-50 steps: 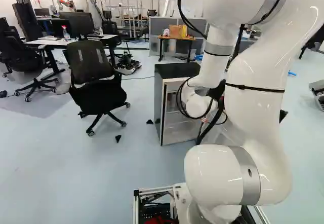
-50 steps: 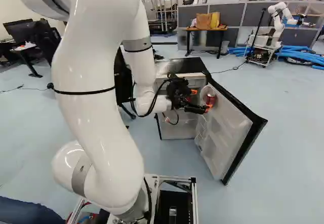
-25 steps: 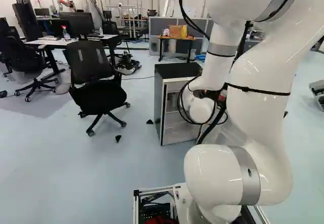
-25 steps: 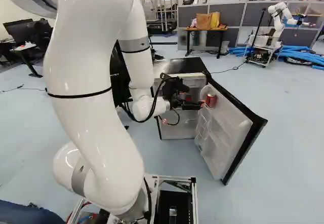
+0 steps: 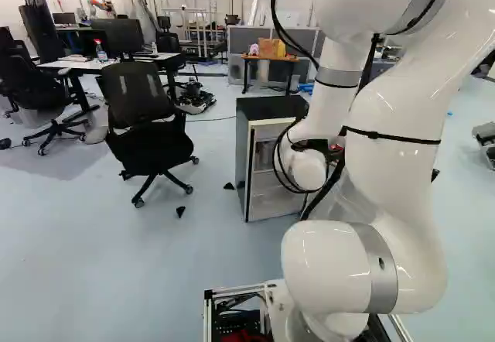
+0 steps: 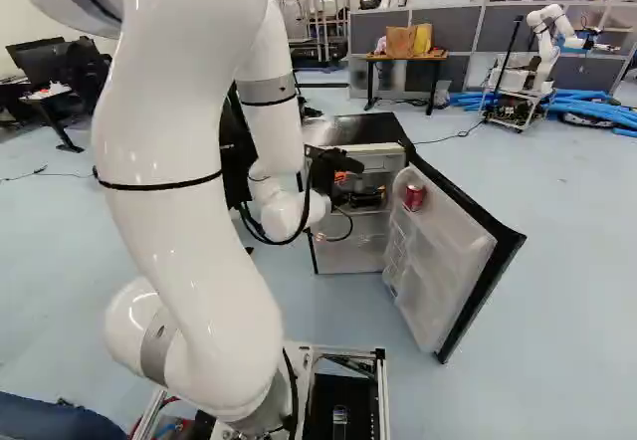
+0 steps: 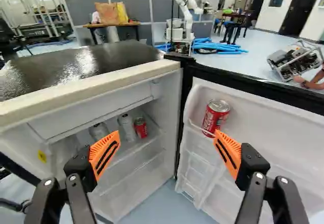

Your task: Grab a drink from the fridge

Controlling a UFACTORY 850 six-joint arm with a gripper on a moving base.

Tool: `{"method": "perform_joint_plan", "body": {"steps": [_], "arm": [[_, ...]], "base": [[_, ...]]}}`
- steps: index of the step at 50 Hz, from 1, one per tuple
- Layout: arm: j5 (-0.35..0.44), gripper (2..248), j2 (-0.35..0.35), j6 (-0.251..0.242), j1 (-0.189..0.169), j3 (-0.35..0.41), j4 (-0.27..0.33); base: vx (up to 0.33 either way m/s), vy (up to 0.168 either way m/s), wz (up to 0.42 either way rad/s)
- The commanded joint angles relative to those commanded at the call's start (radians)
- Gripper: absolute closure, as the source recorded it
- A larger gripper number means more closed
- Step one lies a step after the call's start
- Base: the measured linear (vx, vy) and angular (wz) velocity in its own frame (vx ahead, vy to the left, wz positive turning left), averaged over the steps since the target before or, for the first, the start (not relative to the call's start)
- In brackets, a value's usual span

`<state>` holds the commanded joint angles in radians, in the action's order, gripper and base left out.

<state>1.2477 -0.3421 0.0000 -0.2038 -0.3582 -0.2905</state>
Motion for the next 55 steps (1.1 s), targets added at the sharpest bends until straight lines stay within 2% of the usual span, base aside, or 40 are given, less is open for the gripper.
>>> {"method": "perform_joint_plan", "body": {"steps": [12, 25, 55], "arm": [[-0.024, 3, -0.04, 0.0, 0.0, -0.012, 0.119], [-0.069, 3, -0.086, 0.0, 0.0, -0.027, 0.205], [-0.086, 3, -0.2, 0.0, 0.002, -0.079, 0.217]], "base": [[0.0, 0.0, 0.0], [0.0, 0.0, 0.0], [0.0, 0.0, 0.0]]}}
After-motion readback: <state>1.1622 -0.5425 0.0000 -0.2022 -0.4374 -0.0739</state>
